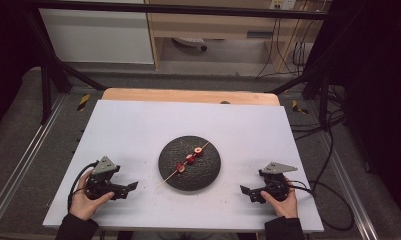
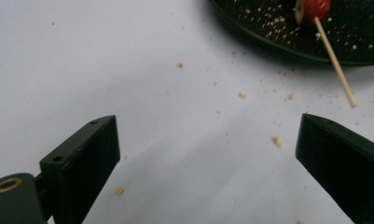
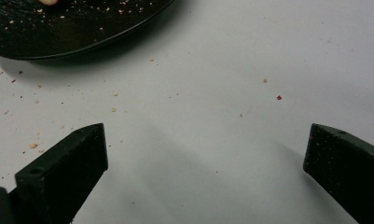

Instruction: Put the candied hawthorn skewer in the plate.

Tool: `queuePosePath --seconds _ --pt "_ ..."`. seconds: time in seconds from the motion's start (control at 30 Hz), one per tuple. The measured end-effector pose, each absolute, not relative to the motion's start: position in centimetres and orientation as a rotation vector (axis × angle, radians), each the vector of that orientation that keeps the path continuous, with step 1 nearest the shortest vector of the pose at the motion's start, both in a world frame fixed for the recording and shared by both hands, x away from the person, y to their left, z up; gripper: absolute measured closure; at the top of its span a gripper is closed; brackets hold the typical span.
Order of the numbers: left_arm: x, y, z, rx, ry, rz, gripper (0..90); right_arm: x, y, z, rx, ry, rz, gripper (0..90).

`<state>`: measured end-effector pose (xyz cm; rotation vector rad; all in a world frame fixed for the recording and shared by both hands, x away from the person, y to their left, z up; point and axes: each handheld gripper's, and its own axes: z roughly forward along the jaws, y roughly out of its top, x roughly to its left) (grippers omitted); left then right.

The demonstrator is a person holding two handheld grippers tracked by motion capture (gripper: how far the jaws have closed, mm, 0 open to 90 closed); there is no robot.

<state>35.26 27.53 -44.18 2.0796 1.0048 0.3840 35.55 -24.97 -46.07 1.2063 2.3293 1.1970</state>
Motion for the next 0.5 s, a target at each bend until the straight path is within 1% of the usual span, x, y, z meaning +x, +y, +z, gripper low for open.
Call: queuePosePath --seconds 0.23,0.5 --pt "34.54 28.23 -44.69 2.088 0.995 0.405 5.0 35.51 -24.94 -46.09 1.205 2.339 1.196 0.6" --pt "34.64 28.55 -44.75 2.089 1.011 0.41 4.9 35.43 -25.0 -45.94 1.206 2.354 1.202 0.6"
